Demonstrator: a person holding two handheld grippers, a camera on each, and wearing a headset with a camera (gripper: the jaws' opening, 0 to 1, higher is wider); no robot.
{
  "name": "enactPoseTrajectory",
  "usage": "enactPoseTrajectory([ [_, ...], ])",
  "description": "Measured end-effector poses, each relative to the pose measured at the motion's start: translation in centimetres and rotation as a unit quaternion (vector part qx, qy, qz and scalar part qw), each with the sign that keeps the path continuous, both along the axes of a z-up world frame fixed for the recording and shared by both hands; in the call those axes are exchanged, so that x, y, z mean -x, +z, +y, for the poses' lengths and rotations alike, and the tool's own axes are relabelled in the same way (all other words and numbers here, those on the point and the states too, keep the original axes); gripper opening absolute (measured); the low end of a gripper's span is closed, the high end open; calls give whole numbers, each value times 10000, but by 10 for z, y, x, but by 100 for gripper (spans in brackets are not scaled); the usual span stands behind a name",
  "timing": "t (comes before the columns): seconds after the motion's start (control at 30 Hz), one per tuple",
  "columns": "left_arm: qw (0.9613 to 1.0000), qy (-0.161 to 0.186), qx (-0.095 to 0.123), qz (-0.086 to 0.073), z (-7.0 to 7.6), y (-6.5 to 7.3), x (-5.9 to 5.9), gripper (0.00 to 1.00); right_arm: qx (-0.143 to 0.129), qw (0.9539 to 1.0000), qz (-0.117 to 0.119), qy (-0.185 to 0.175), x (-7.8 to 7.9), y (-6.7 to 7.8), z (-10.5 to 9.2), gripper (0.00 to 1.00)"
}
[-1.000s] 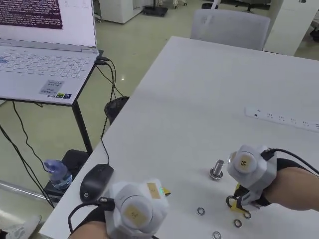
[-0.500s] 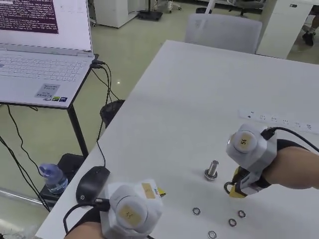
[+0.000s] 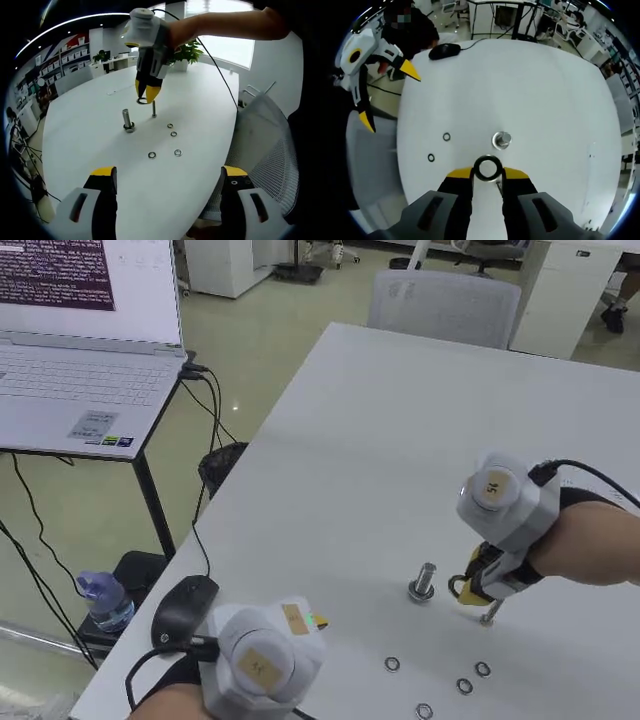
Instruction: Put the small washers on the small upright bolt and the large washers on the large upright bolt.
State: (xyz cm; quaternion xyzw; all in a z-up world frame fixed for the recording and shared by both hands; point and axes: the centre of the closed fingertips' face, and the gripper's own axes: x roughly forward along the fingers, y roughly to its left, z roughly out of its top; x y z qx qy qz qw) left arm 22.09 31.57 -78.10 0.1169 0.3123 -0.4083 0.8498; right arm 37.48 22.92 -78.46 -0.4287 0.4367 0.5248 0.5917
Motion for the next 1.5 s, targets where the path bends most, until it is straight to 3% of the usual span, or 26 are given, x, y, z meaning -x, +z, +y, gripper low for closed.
enactPoseTrajectory([
  [0.4,10000,47,-36,28,2,-5,-5,85,-144,9999,-34,-53,-20,-2,16,22],
  [0.93,9999,-47,-108,50,3,-10,-11,88,-57,9999,0,138,-21,-13,36,22],
  [1.17,9998,-82,-125,103,4,-13,-10,85,17,9999,9,161,-20,-18,38,22],
  [1.5,9999,-74,-76,101,6,-13,-12,89,129,9997,70,200,-24,-30,38,22],
])
